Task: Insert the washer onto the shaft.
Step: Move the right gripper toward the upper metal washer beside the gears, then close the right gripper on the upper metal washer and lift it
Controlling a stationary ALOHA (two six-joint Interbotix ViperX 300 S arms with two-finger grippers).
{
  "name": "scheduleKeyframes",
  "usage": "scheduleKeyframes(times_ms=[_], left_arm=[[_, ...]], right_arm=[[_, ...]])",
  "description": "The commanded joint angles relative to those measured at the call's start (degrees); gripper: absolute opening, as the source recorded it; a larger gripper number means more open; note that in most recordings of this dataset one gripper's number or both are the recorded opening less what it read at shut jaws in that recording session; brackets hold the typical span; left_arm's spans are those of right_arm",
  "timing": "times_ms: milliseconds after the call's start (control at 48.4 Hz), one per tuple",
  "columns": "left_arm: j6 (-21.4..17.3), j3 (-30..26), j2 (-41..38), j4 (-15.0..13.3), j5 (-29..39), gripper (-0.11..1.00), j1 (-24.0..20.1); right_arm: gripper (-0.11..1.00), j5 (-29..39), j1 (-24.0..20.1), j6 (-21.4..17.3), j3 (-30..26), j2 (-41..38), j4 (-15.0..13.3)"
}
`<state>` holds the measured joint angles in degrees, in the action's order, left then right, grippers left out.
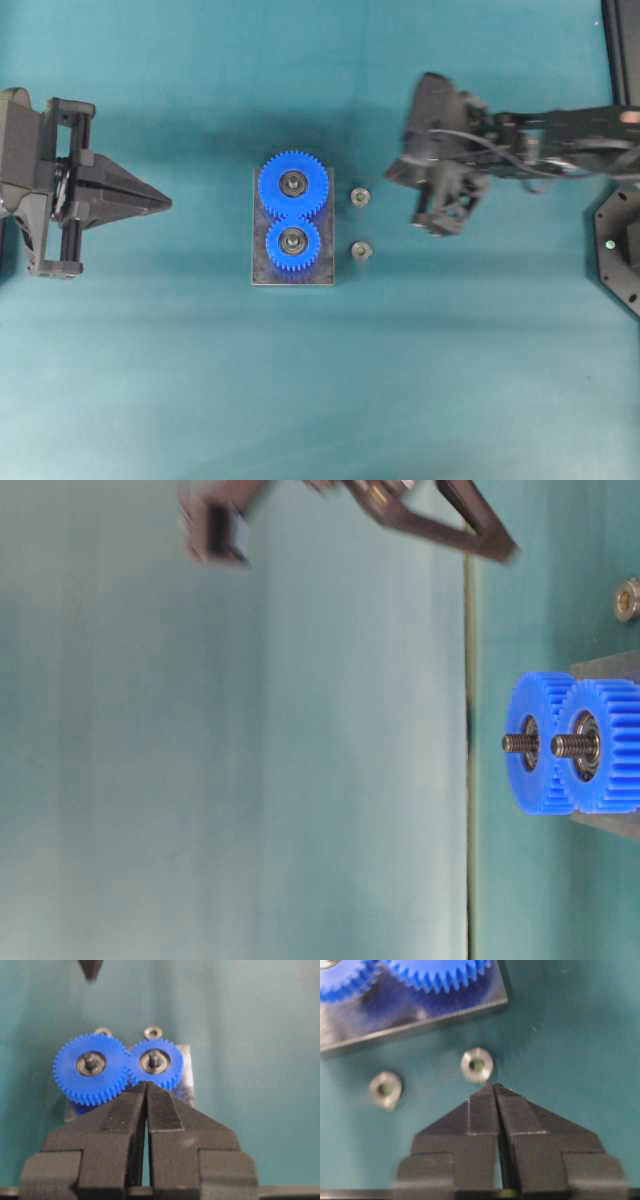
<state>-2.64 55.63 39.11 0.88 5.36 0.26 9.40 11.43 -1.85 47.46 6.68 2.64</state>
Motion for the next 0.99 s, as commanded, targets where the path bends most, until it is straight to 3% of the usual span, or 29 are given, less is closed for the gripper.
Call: scheduleKeyframes(times_ms=[0, 186, 227, 476, 972], left_arm=[[-0.2, -1.6, 0.3, 0.1, -0.6, 0.0, -0.1], [-0.8, -1.6, 0.4, 0.2, -0.7, 0.0, -0.1], [-0.7, -1.5, 0.4, 0.2, -0.7, 0.0, -0.2], [-0.7, -1.4, 0.4, 0.2, -0.7, 0.0, -0.1], [-0.7, -1.6, 0.4, 0.2, -1.9, 0.0, -0.1]], right_arm=[[0.19, -0.5, -0.4, -0.3, -3.3, -2.6, 0.0], [0.71, -0.4, -1.5, 0.0, -5.4, -7.5, -0.1], [0.77, -0.6, -1.9, 0.0, -5.4, -8.1, -0.1], [0.71, -2.3, -2.6, -0.2, -5.2, -10.3, -0.1], [0.69, -4.1, -1.5, -0.4, -5.0, -14.4, -0.1]])
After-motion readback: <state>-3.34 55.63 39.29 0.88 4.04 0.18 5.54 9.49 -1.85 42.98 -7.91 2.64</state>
